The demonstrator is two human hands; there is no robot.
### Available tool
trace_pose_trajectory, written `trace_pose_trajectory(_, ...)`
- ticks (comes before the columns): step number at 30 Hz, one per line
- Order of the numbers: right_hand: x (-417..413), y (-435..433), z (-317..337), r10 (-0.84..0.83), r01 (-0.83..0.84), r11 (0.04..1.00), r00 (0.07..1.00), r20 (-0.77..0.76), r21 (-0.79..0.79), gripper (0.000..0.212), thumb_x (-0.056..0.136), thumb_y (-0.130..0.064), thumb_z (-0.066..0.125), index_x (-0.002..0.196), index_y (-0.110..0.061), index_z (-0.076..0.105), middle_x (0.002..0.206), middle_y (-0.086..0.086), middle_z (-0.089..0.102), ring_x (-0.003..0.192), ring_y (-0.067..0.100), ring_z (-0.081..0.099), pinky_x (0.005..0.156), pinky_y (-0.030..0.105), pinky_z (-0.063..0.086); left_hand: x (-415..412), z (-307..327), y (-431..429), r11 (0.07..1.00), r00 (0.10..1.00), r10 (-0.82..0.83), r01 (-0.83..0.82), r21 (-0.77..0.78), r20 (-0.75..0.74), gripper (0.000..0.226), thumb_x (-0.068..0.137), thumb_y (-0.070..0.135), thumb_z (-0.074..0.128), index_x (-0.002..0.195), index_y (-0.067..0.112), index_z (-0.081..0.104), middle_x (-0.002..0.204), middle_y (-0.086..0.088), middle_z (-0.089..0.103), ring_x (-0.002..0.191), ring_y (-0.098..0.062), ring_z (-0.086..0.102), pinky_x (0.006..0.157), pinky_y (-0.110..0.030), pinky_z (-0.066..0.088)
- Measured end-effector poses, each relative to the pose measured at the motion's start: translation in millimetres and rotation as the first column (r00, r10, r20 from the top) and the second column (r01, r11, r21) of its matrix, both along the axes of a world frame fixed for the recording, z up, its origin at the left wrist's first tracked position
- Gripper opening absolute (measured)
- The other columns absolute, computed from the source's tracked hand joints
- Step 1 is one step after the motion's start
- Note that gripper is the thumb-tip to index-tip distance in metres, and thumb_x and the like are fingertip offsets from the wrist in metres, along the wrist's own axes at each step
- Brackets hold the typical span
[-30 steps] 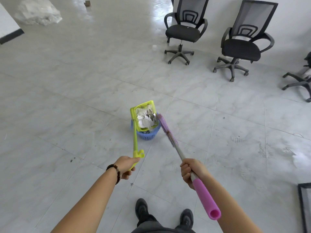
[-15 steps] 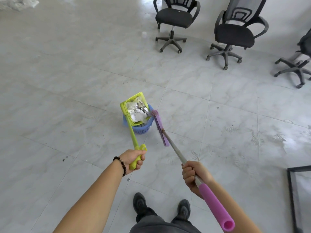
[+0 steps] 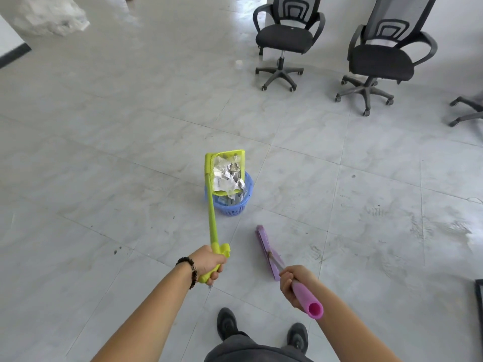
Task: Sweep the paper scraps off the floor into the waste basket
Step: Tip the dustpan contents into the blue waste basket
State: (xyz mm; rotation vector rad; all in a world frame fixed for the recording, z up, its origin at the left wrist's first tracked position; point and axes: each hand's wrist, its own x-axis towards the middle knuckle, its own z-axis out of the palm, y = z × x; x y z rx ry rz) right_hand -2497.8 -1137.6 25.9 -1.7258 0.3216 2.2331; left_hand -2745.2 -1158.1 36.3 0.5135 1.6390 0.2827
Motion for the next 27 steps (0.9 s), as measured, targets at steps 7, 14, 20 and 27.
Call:
trace_pose_trajectory(7,12,-5,-2,0.01,-0.011,1.0,1.0,-0.029,-0.024,0.03,0.093,0.001,0.045,0.065,-0.012,0.042,0.04,0.001,0.04,0.025,0.011,0.039,0.026,0.016,0.037,1,-40,-32,0.983,0.957,-0.103,0.057,-0.172,-0.271,0.009,0.093,0.006,0.043,0.097,0.009,0.051,0.077,-0.012,0.058,0.053,-0.023,0.058,0.047,-0.024,0.046)
trace_pose_trajectory(14,17,-13,-7,0.002,-0.003,1.0,0.999,-0.034,-0.014,0.029,0.093,0.001,0.043,0.067,-0.011,0.043,0.041,0.001,0.041,0.025,0.011,0.04,0.025,0.016,0.036,3,-38,-30,0.984,0.966,-0.052,0.006,-0.176,-0.255,0.018,0.087,-0.003,0.045,0.083,0.011,0.056,0.069,-0.009,0.049,0.048,-0.019,0.045,0.042,-0.02,0.035)
trace_pose_trajectory(20,17,-14,-10,0.007,-0.008,1.0,0.999,-0.043,-0.02,0.03,0.094,0.0,0.044,0.066,-0.012,0.042,0.04,0.001,0.041,0.025,0.011,0.039,0.025,0.016,0.036,13,-51,-51,0.993,0.945,-0.038,-0.001,-0.121,-0.324,0.016,0.092,0.019,0.045,0.101,0.01,0.055,0.074,-0.008,0.052,0.048,-0.019,0.048,0.044,-0.021,0.037)
trace_pose_trajectory(27,10,-20,-18,0.063,-0.063,0.998,0.997,-0.034,0.002,0.034,0.095,0.0,0.04,0.064,-0.011,0.042,0.038,0.0,0.039,0.023,0.01,0.038,0.026,0.014,0.035,-1,-48,-60,0.983,0.898,-0.165,0.114,-0.147,-0.408,0.017,0.093,0.026,0.048,0.1,0.011,0.052,0.075,-0.006,0.056,0.049,-0.02,0.054,0.042,-0.021,0.038)
